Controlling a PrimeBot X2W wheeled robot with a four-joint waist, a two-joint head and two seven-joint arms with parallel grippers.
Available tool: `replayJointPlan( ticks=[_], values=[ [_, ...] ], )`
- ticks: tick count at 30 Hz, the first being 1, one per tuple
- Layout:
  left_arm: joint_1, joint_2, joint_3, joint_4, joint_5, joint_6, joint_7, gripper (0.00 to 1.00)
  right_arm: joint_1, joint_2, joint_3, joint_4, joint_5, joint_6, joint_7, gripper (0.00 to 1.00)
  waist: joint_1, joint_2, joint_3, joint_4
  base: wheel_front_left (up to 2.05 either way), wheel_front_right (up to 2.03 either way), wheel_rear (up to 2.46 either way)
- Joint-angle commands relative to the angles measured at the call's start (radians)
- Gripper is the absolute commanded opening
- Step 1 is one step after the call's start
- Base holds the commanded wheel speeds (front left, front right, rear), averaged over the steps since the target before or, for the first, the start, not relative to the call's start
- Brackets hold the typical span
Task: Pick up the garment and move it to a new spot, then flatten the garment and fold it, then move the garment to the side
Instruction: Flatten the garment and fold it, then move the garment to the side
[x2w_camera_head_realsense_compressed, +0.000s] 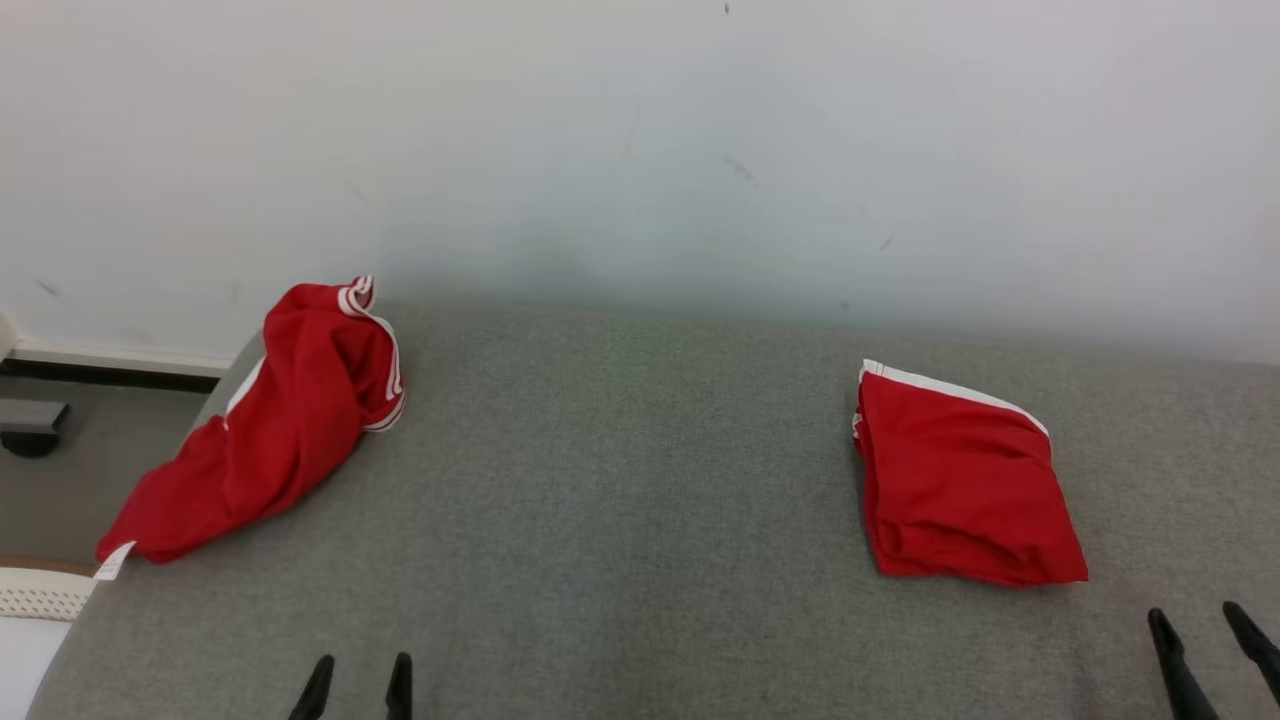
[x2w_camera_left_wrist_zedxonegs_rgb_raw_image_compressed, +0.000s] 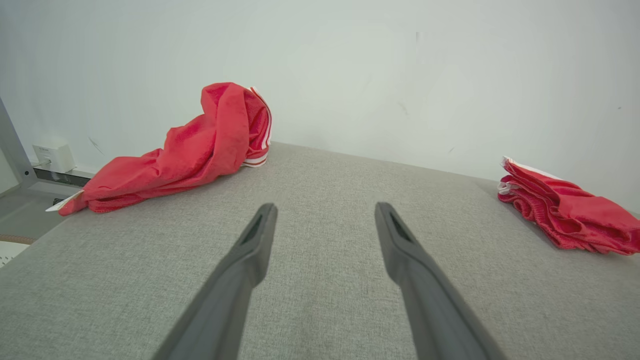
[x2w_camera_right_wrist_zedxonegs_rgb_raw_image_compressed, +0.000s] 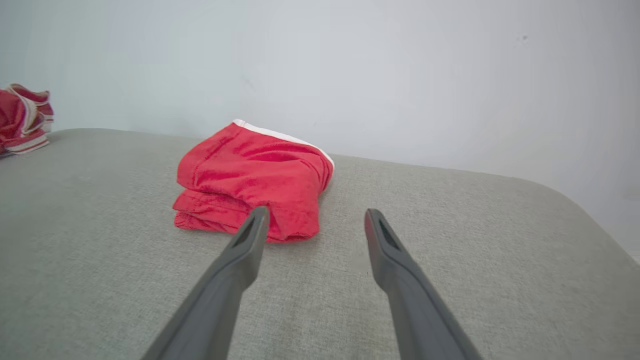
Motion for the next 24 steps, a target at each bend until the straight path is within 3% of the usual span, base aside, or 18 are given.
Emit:
replayJointPlan(
  ticks=[1, 7, 13, 19, 24],
  values=[
    [0.012, 0.003, 0.009, -0.006, 0.016, -0.004, -0.001, 1.0, 0.041, 0.015, -0.049, -0.028, -0.017, -0.002, -0.003, 1.0, 0.0001, 0.0, -0.008, -0.009, 0.0, 0.0, 0.0],
    [0.032, 0.003, 0.029, -0.003, 0.024, -0.008, 0.0, 1.0, 0.169, 0.084, -0.196, -0.111, -0.053, -0.002, -0.003, 1.0, 0.0001, 0.0, -0.021, -0.019, 0.0, 0.0, 0.0],
    [0.043, 0.003, 0.034, -0.004, 0.025, -0.012, 0.0, 1.0, 0.235, 0.134, -0.247, -0.126, -0.066, -0.002, -0.003, 1.0, 0.0001, 0.0, -0.02, -0.026, 0.0, 0.0, 0.0],
    [0.031, 0.003, 0.026, -0.002, 0.019, -0.014, -0.001, 1.0, 0.18, 0.156, -0.197, -0.075, 0.117, -0.002, 0.037, 1.0, 0.0001, 0.0, 0.002, -0.039, 0.0, 0.0, 0.0],
    [0.012, 0.003, 0.01, 0.009, 0.023, -0.015, -0.001, 1.0, 0.073, 0.1, -0.181, -0.106, 0.276, -0.002, 0.183, 1.0, 0.0001, 0.0, 0.037, -0.046, 0.0, 0.0, 0.0]
  ],
)
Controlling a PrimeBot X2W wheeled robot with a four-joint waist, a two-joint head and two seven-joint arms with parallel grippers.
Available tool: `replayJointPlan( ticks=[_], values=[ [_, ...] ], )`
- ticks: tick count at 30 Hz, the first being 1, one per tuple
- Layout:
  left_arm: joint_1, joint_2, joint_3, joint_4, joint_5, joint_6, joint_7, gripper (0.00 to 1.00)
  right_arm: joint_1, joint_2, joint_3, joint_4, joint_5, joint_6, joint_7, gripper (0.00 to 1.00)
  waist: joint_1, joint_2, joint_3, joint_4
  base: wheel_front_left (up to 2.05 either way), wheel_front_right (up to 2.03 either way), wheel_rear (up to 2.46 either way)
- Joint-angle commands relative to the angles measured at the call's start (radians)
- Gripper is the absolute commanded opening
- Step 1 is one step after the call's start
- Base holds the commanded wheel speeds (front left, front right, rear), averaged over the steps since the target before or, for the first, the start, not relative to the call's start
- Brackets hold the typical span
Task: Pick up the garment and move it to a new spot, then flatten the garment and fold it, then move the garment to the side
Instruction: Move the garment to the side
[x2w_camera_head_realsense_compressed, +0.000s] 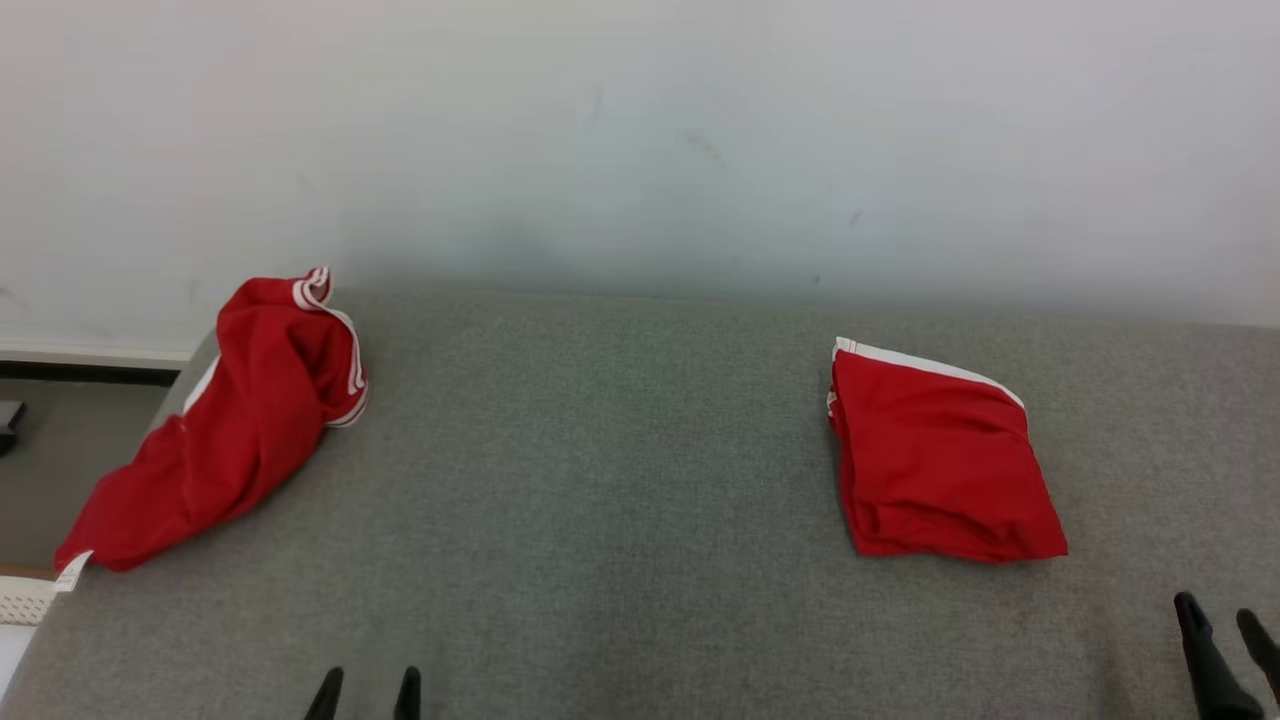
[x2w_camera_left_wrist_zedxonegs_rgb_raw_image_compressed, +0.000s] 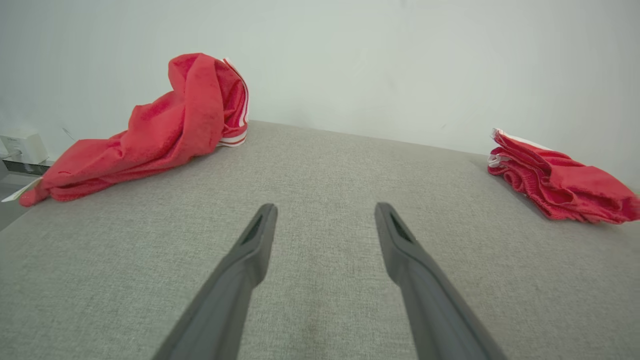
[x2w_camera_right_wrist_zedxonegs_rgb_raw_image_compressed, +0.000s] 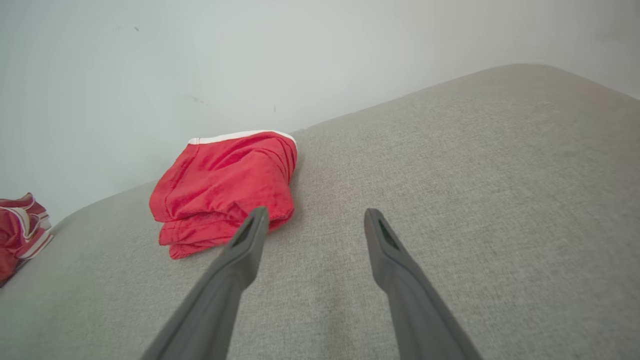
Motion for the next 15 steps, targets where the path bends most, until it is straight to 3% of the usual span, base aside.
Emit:
replayJointPlan(
  ticks=[1, 8, 15],
  values=[
    [-0.018, 0.003, -0.005, 0.004, 0.004, -0.003, -0.001, 1.0, -0.05, -0.03, 0.007, -0.013, 0.044, -0.002, 0.067, 1.0, 0.0001, 0.0, 0.022, 0.001, 0.0, 0.0, 0.0],
    [-0.088, 0.003, -0.039, 0.024, -0.009, -0.004, -0.001, 1.0, -0.288, -0.068, -0.029, 0.031, 0.24, -0.002, 0.436, 1.0, 0.0001, 0.0, 0.141, 0.037, 0.0, 0.0, 0.0],
    [-0.146, 0.004, -0.106, 0.049, -0.01, -0.002, 0.0, 1.0, -0.532, -0.045, -0.087, 0.211, 0.255, -0.002, 0.661, 1.0, 0.0001, 0.0, 0.245, 0.102, 0.0, 0.0, 0.0]
  ],
)
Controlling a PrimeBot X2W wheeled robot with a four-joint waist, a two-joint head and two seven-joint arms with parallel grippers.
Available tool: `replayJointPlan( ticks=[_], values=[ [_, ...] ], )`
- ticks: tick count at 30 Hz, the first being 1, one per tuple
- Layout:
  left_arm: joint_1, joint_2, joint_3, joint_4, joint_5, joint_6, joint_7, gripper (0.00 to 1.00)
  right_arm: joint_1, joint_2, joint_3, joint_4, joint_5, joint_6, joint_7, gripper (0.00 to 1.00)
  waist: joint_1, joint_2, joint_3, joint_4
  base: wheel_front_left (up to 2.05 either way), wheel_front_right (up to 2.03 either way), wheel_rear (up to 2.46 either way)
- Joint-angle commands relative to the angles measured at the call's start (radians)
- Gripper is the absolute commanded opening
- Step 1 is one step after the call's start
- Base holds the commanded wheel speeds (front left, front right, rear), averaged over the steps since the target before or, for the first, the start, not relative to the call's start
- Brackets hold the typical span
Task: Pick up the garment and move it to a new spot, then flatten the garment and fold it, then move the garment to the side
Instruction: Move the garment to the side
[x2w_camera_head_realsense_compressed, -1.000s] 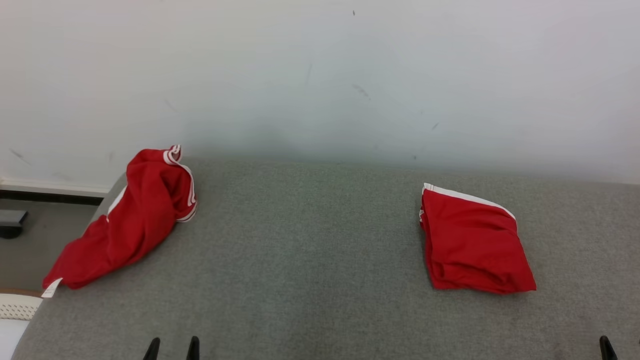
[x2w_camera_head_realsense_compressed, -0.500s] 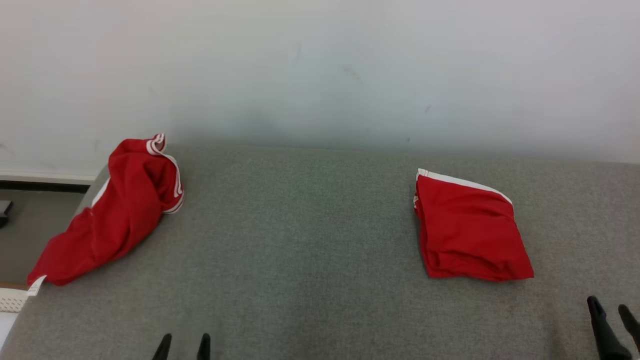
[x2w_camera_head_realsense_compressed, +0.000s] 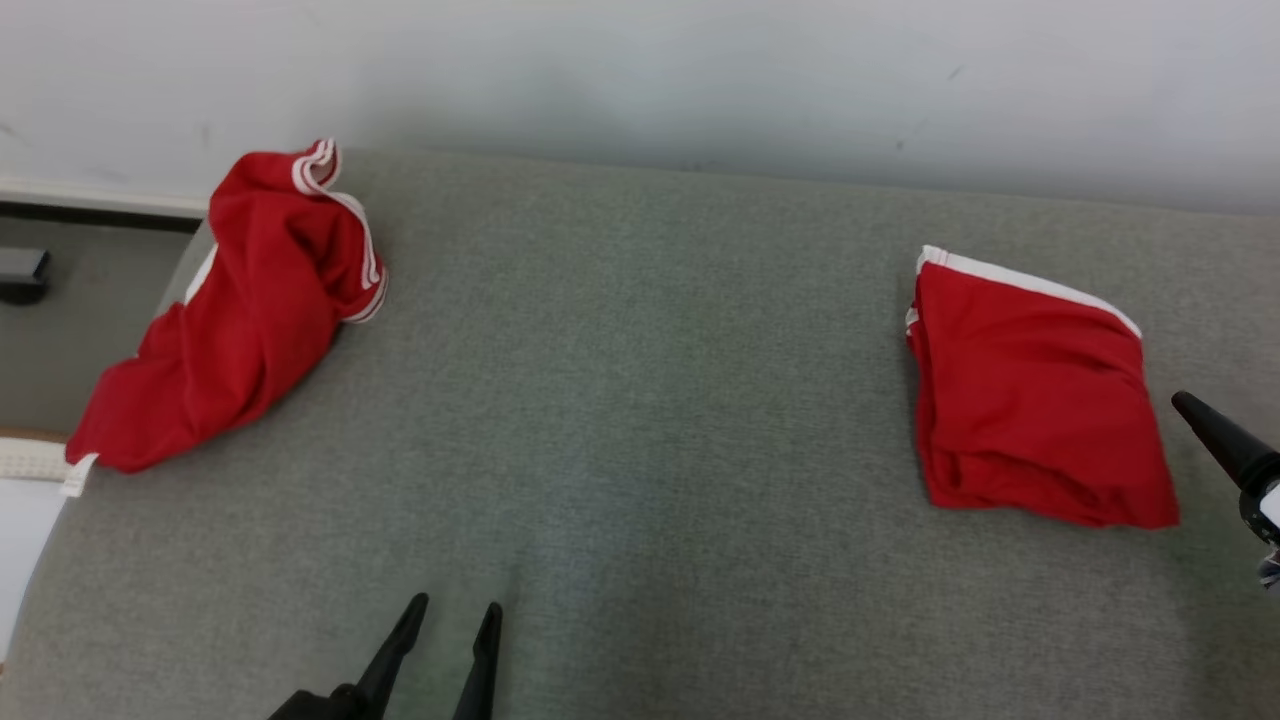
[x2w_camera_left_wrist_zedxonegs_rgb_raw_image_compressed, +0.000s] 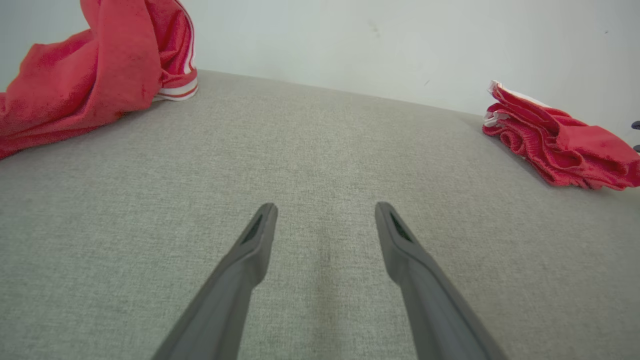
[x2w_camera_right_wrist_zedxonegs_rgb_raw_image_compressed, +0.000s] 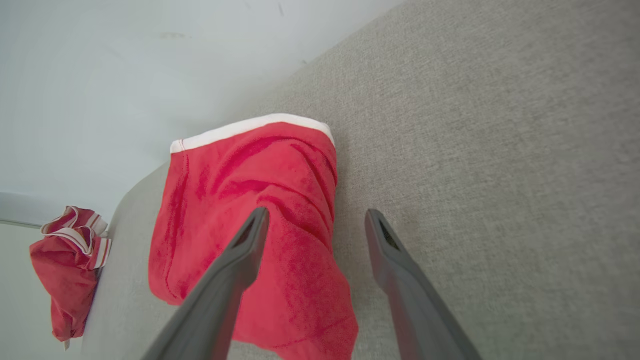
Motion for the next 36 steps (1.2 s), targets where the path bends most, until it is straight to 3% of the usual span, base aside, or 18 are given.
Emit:
replayJointPlan(
  ticks=[1, 9, 14, 15, 16, 27, 33, 36],
  values=[
    [-0.015, 0.004, -0.005, 0.007, -0.007, 0.002, -0.001, 1.0, -0.052, 0.013, -0.013, 0.049, -0.01, -0.002, 0.034, 1.0, -0.0001, -0.0001, 0.056, 0.055, 0.0, 0.0, 0.0],
    [-0.044, 0.004, -0.03, 0.017, 0.006, 0.002, -0.001, 1.0, -0.133, 0.064, -0.027, 0.187, -0.07, -0.002, 0.125, 1.0, -0.0001, -0.0001, 0.096, 0.11, 0.0, 0.0, 0.0],
    [-0.049, 0.004, -0.02, 0.016, 0.006, 0.002, -0.001, 1.0, -0.135, 0.103, -0.038, 0.202, -0.068, -0.002, 0.145, 0.98, -0.0001, -0.0001, 0.097, 0.108, 0.0, 0.0, 0.0],
    [-0.05, 0.004, -0.017, 0.015, 0.005, 0.002, -0.001, 1.0, -0.135, 0.101, -0.042, 0.198, -0.072, -0.002, 0.144, 0.44, -0.0001, -0.0001, 0.098, 0.104, 0.0, 0.0, 0.0],
    [-0.052, 0.004, -0.012, 0.013, 0.005, 0.002, -0.001, 1.0, -0.137, 0.101, -0.043, 0.192, -0.073, -0.002, 0.15, 0.0, -0.0001, -0.0001, 0.099, 0.097, 0.0, 0.0, 0.0],
    [-0.08, 0.012, -0.013, -0.006, 0.01, 0.002, -0.001, 1.0, -0.131, 0.017, -0.024, 0.102, -0.166, -0.002, 0.175, 0.0, -0.0001, -0.0001, 0.137, -0.013, 0.0, 0.0, 0.0],
    [-0.121, 0.037, -0.02, -0.022, 0.012, 0.002, 0.0, 1.0, -0.152, -0.092, 0.002, 0.04, -0.297, -0.002, 0.132, 0.0, -0.0001, -0.0001, 0.191, -0.073, 0.0, 0.0, 0.0],
    [-0.139, 0.053, -0.02, -0.026, 0.01, 0.002, 0.0, 1.0, -0.159, -0.183, 0.031, 0.023, -0.409, -0.002, 0.1, 0.0, -0.0001, -0.0001, 0.219, -0.089, 0.0, 0.0, 0.0]
  ],
)
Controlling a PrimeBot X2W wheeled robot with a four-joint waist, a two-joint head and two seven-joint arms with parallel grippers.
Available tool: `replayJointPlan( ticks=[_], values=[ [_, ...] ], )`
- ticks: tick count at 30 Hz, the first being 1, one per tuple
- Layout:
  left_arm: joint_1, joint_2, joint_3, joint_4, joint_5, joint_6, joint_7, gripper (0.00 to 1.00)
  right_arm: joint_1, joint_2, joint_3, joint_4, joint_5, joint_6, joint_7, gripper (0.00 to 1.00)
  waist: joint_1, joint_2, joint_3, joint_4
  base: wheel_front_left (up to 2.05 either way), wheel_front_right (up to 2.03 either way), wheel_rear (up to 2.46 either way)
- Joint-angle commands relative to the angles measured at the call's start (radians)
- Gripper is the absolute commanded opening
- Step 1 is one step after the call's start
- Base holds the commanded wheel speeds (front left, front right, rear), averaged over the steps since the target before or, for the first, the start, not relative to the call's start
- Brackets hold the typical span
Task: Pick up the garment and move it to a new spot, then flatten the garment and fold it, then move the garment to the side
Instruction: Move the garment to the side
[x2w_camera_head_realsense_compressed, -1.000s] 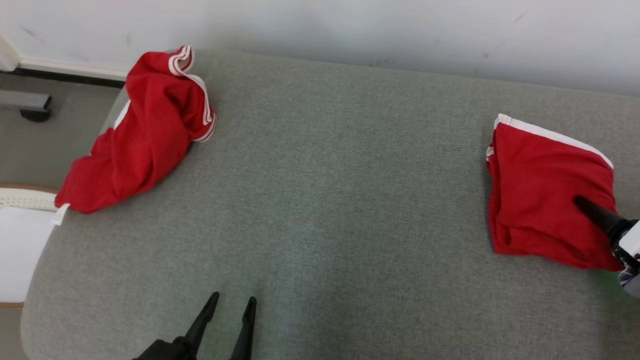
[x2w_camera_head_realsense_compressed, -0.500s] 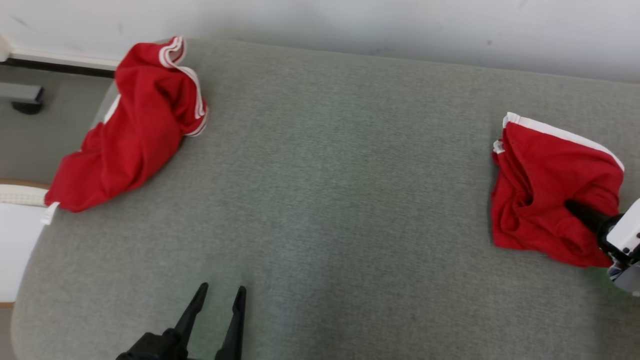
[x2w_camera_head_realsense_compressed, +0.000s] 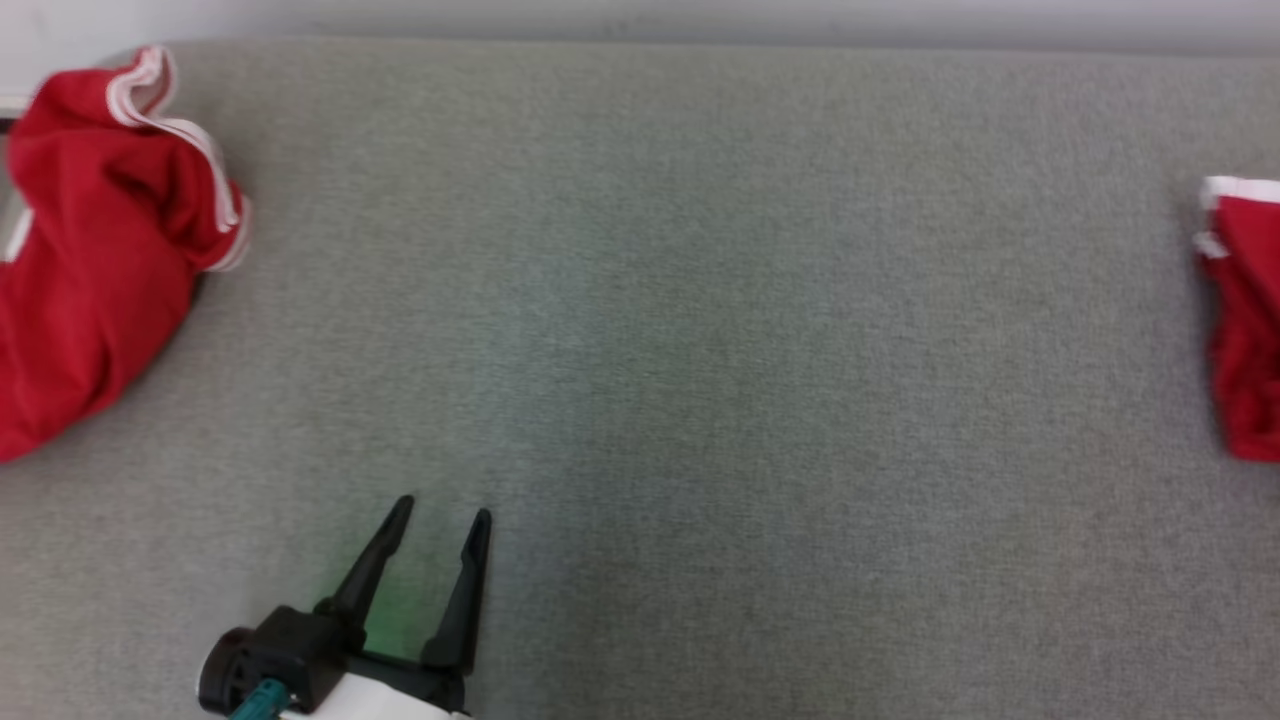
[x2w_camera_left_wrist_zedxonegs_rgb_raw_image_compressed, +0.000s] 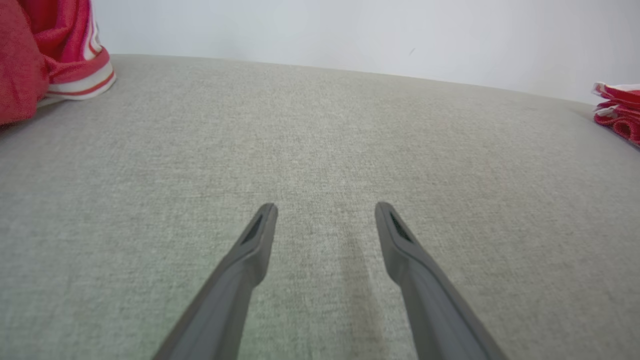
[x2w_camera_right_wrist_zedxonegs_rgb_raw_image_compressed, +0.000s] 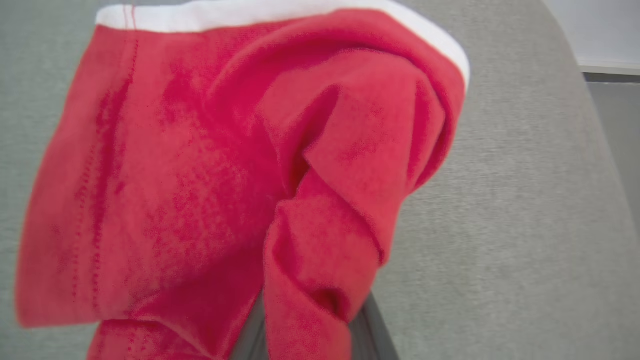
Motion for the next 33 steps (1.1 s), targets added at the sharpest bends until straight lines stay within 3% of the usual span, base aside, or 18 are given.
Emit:
replayJointPlan(
  ticks=[1, 6, 9, 10, 11, 12, 24, 33],
  values=[
    [-0.017, 0.014, 0.004, -0.005, 0.003, 0.002, 0.0, 1.0, -0.006, -0.047, 0.016, -0.004, -0.055, -0.002, -0.016, 0.0, -0.0001, 0.0, 0.033, -0.023, 0.0, 0.0, 0.0],
    [-0.03, 0.029, 0.005, -0.01, 0.002, 0.002, 0.0, 1.0, -0.03, -0.112, -0.001, 0.015, -0.145, -0.002, -0.053, 0.0, -0.0001, 0.0, 0.067, -0.03, 0.0, 0.0, 0.0],
    [-0.032, 0.032, 0.007, -0.01, 0.003, 0.002, 0.0, 1.0, -0.036, -0.114, -0.017, 0.029, -0.184, -0.002, -0.073, 0.0, -0.0001, 0.0, 0.076, -0.032, 0.0, 0.0, 0.0],
    [-0.032, 0.032, 0.008, -0.008, 0.003, 0.002, 0.0, 1.0, -0.043, -0.113, -0.027, 0.035, -0.197, -0.002, -0.082, 0.18, -0.0001, 0.0, 0.078, -0.033, 0.0, 0.0, 0.0],
    [-0.032, 0.033, 0.01, -0.006, 0.004, 0.002, 0.0, 1.0, -0.048, -0.112, -0.033, 0.04, -0.213, -0.002, -0.091, 0.47, -0.0001, 0.0, 0.078, -0.033, 0.0, 0.0, 0.0],
    [-0.031, 0.032, 0.012, -0.005, 0.005, 0.002, 0.0, 1.0, -0.048, -0.113, -0.039, 0.049, -0.23, -0.002, -0.098, 1.0, -0.0001, 0.0, 0.078, -0.034, 0.0, 0.0, 0.0],
    [-0.005, 0.016, 0.046, 0.006, 0.001, 0.002, 0.0, 1.0, 0.011, -0.176, -0.109, 0.099, -0.349, -0.002, -0.21, 1.0, -0.0001, 0.0, 0.025, -0.035, 0.0, 0.0, 0.0],
    [0.046, -0.014, 0.07, -0.001, -0.009, 0.002, 0.0, 1.0, 0.134, -0.12, -0.117, -0.027, -0.285, -0.002, -0.392, 1.0, -0.0001, 0.0, -0.117, -0.021, 0.0, 0.0, 0.0]
  ],
)
